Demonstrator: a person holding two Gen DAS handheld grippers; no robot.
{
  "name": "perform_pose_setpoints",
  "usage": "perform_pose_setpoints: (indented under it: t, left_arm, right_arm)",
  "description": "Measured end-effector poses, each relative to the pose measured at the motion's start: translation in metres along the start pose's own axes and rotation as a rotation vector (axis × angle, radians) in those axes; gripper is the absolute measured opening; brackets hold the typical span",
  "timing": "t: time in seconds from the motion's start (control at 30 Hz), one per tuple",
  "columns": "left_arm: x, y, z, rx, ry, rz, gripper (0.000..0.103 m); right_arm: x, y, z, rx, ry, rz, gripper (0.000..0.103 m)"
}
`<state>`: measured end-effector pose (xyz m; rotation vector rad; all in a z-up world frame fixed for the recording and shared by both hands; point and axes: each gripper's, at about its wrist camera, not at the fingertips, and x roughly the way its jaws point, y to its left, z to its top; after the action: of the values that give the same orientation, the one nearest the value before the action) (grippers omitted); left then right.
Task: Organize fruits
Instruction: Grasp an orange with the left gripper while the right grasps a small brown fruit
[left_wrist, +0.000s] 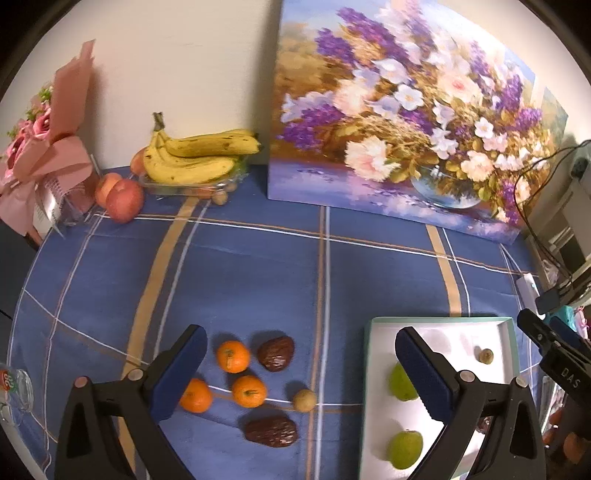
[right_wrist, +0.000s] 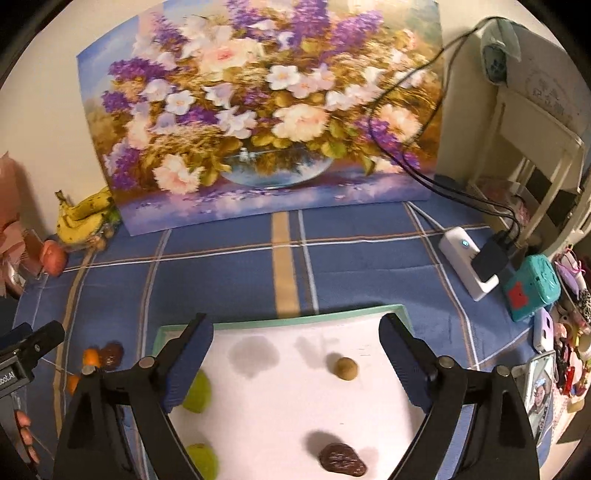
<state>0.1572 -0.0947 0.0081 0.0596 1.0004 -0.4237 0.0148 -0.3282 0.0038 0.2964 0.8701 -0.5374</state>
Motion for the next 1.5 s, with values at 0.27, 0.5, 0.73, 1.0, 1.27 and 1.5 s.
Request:
perform_pose_setpoints:
  t: [0.27,0.5,0.73,1.0,1.27,1.5]
  left_arm:
    - [-0.017,0.048,0.000,-0.074,-0.026,0.024,0.103]
    - [-0.035,0.098,-0.002,-0.161,-0.057,0.065,0.103]
    - [-0.047,0.141,-0.008,-0.227,-0.075,0.107,0.103]
    - [-0.030,0.165,-0.018,-0.278,0.016,0.141,0.103]
    - [0.014,0.162,-0.037,-0.300,0.122,0.100,0.102]
    - [0.056,0.149,-0.054,-0.290,0.231,0.065,0.089]
  right_arm:
    - [-0.004,0.039,-0.001,-0.043,0.005,0.059,0.092]
    - [-0.004,0.084,-0.007,-0.085,0.031,0.140,0.091]
    - [-0.006,0.130,-0.016,-0.135,0.043,0.230,0.091]
    - [-0.001,0.175,-0.032,-0.225,0.079,0.259,0.091]
    - [0.026,0.199,-0.053,-0.294,0.177,0.261,0.075]
    - [0.067,0.209,-0.079,-0.311,0.314,0.261,0.057]
